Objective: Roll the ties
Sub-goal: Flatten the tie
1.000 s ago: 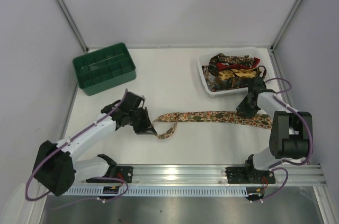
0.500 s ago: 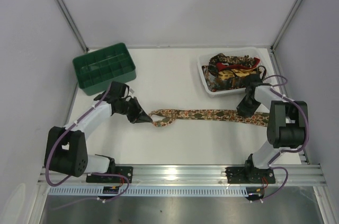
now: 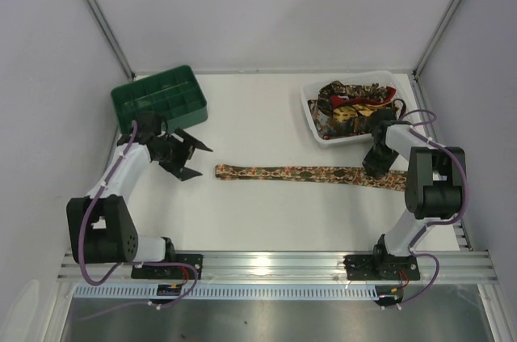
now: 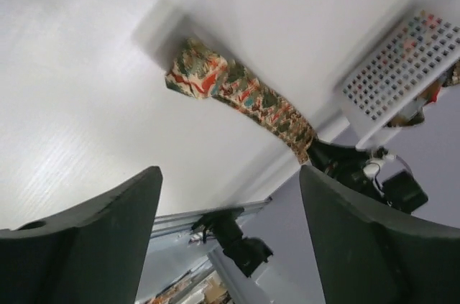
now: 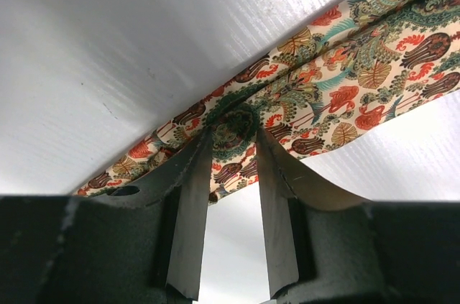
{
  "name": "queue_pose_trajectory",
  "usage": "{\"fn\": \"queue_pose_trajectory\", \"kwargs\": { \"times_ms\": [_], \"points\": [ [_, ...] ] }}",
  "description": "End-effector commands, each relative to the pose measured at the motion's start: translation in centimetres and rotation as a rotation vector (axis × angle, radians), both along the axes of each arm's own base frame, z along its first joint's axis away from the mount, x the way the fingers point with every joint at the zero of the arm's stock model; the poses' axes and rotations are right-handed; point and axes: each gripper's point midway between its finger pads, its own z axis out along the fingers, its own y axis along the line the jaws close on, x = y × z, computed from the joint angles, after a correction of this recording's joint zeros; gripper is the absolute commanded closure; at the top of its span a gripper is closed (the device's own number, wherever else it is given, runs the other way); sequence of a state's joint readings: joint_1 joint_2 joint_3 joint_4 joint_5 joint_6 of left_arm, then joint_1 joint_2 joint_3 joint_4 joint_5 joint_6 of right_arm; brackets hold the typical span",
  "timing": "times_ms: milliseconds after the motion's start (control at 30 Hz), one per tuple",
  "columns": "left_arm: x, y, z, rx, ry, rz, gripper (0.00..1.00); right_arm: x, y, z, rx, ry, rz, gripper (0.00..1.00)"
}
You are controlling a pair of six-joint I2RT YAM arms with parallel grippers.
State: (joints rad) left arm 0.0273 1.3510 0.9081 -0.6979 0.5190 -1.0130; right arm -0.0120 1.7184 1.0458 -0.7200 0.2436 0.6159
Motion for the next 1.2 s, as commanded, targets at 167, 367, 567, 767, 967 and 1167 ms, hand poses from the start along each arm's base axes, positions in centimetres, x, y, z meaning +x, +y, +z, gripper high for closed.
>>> {"fn": "queue_pose_trajectory", "kwargs": {
  "times_ms": [167,367,567,767,967,1167],
  "points": [
    [2.5,-0.4,6.2,0.460,-0.234,-0.320,0.20,0.2,-0.9,1.9,-0.066,-0.008,0.048,0.64],
    [-0.3,-7.6,2.9,0.308,-0.367,-0.557,0.68,2.6,4.1,6.2,0.085,-0.183,0.207,0.60],
    [1.8,-7.9,-0.3,0.346,-0.381,-0.588,0.85,3.3,10.6,10.4,0.244,-0.356,0.488,0.49],
    [3.2,-8.0,-3.1,0.374,-0.348,-0.629,0.86,2.6,17.0,10.3,0.357,-0.314,0.626,0.52],
    [2.5,-5.3,-4.8,0.408,-0.312,-0.586,0.88,1.7,24.9,10.8,0.451,-0.291,0.846,0.51],
    [2.3,-1.8,-6.0,0.431,-0.290,-0.554,0.88,1.5,31.8,9.6,0.497,-0.202,0.987,0.53]
  ]
}}
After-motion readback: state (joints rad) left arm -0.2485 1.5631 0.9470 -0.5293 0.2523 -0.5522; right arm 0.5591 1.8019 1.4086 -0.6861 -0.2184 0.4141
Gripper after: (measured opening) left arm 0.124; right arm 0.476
